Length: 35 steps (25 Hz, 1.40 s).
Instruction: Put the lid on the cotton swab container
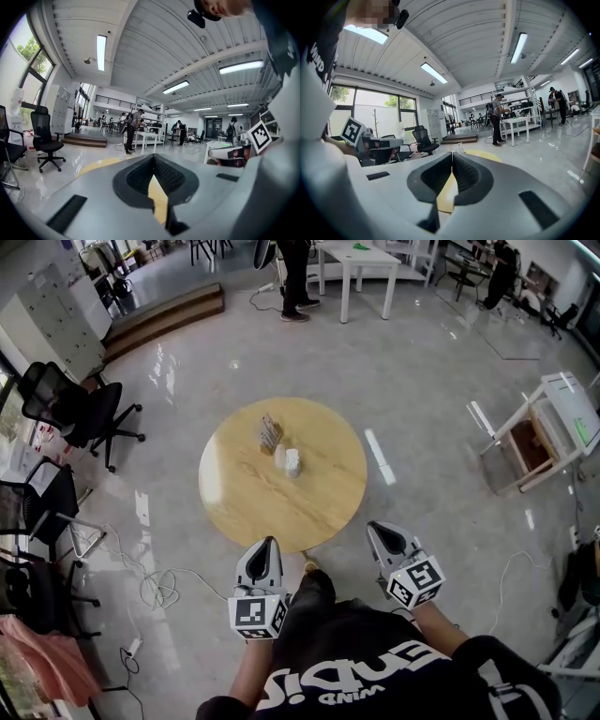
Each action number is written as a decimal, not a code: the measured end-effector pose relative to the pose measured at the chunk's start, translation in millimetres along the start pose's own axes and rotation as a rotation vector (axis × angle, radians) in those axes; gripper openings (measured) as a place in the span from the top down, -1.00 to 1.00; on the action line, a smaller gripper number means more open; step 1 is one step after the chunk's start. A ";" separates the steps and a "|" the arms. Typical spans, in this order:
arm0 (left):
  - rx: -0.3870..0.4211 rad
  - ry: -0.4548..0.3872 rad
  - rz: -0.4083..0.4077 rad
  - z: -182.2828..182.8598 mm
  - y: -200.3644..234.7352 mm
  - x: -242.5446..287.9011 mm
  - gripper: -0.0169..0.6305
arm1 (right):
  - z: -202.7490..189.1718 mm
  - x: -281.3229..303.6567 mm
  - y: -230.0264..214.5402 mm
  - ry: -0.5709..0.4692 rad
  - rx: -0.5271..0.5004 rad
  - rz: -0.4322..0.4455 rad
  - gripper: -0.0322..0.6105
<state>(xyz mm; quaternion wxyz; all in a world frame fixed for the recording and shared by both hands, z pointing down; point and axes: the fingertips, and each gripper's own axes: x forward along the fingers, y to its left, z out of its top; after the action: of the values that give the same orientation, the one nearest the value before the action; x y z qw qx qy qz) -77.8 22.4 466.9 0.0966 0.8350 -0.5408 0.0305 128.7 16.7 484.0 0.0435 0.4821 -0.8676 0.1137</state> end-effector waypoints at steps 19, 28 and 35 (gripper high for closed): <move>0.002 0.003 -0.064 33.8 69.2 123.8 0.92 | 39.4 130.3 -40.1 0.004 -0.006 -0.016 0.89; 0.024 -0.001 -0.068 43.7 87.8 148.0 0.92 | 49.4 156.8 -48.6 -0.012 0.020 -0.037 0.89; 0.009 -0.013 -0.035 46.0 98.4 174.5 0.92 | 60.1 180.1 -70.0 -0.002 -0.004 -0.015 0.89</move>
<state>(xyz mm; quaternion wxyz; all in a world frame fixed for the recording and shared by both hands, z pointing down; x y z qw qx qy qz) -97.6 -182.2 461.6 0.0901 0.8449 -0.5266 0.0260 94.3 -182.2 469.9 0.0443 0.4886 -0.8643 0.1110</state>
